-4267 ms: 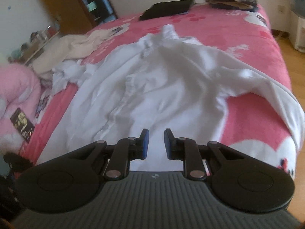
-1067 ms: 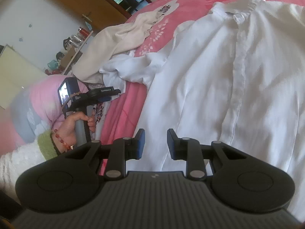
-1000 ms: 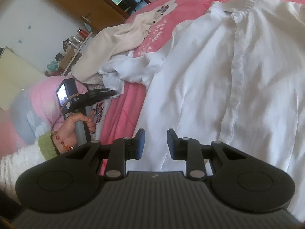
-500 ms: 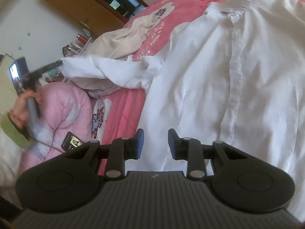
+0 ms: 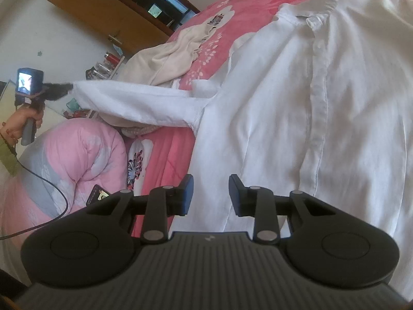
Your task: Fold clothes
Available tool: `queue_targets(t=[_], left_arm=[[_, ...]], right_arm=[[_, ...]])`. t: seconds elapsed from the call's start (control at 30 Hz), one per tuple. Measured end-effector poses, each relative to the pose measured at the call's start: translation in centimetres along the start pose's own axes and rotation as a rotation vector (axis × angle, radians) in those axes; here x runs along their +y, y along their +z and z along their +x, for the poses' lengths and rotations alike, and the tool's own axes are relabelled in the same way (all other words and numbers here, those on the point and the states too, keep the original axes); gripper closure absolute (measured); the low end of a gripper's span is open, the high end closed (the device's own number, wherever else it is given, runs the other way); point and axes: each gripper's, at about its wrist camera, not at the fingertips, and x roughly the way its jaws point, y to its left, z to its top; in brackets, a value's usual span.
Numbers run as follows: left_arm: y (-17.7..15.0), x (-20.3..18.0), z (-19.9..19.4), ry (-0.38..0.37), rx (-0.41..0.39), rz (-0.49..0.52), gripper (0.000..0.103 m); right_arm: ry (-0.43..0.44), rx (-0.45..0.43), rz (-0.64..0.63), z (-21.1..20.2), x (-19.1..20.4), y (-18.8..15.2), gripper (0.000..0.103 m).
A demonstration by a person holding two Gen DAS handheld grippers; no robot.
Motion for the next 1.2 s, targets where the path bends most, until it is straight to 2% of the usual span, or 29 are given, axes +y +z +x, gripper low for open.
queue_targets(t=[0.13,0.27,0.33,0.43,0.5,0.57,0.6,0.63,0.73,0.87,0.97,1.03,1.07,1.17,1.2], left_arm=[[-1.1,-0.8,3.7,-0.076,0.159,0.014,0.09],[-2.5,-0.7,5.6,-0.073,0.236,0.001,0.089],[-3.0,0.0,5.5,-0.069,0.247,-0.03,0.08],[-2.8,1.5,4.1,-0.064,0.204,-0.096,0.067],[-2.3,2.6,1.9,-0.051,0.129,-0.147,0.063],[-1.7,3.1,-1.3,-0.075,0.022,-0.212,0.056],[-1.5,3.2,-3.1,-0.091,-0.035,-0.246,0.049],[-1.2,3.0,-5.0,-0.126,-0.09,-0.277,0.046],[-0.8,1.1,-9.8,-0.308,-0.205,-0.334,0.045],[0.1,-4.5,-14.6,-0.577,-0.298,-0.319,0.044],[0.7,-9.8,-16.6,-0.765,-0.318,-0.28,0.044],[1.1,-13.6,-17.5,-0.861,-0.305,-0.241,0.044],[1.4,-15.4,-17.9,-0.899,-0.292,-0.211,0.045],[2.1,-20.3,-19.2,-0.976,-0.283,-0.109,0.045],[2.2,-21.8,-19.8,-0.982,-0.297,-0.074,0.045]], right_arm=[[-0.009,0.01,0.006,0.2,-0.4,0.0,0.073],[-0.015,0.013,0.01,0.4,-0.6,0.0,0.073],[-0.017,0.011,0.01,0.2,-0.6,-0.1,0.072],[-0.022,0.008,0.01,0.0,-0.6,-0.3,0.072],[-0.025,0.006,0.01,-0.2,-0.6,-0.4,0.072],[-0.031,-0.009,0.017,-0.8,-0.9,-0.6,0.072],[-0.036,-0.024,0.025,-1.3,-1.1,-0.8,0.072],[-0.037,-0.047,0.041,-2.1,-1.5,-1.1,0.072],[-0.045,-0.132,0.092,-5.0,-2.9,-1.9,0.072],[-0.096,-0.317,0.196,-11.2,-6.6,-2.7,0.071],[-0.221,-0.498,0.3,-17.5,-10.7,-3.4,0.068],[-0.297,-0.597,0.402,-21.4,-14.1,-4.4,0.06],[-0.335,-0.645,0.454,-23.4,-15.8,-4.9,0.053],[-0.435,-0.769,0.672,-28.1,-21.6,-7.1,0.047],[-0.423,-0.792,0.749,-29.0,-23.6,-8.0,0.042]])
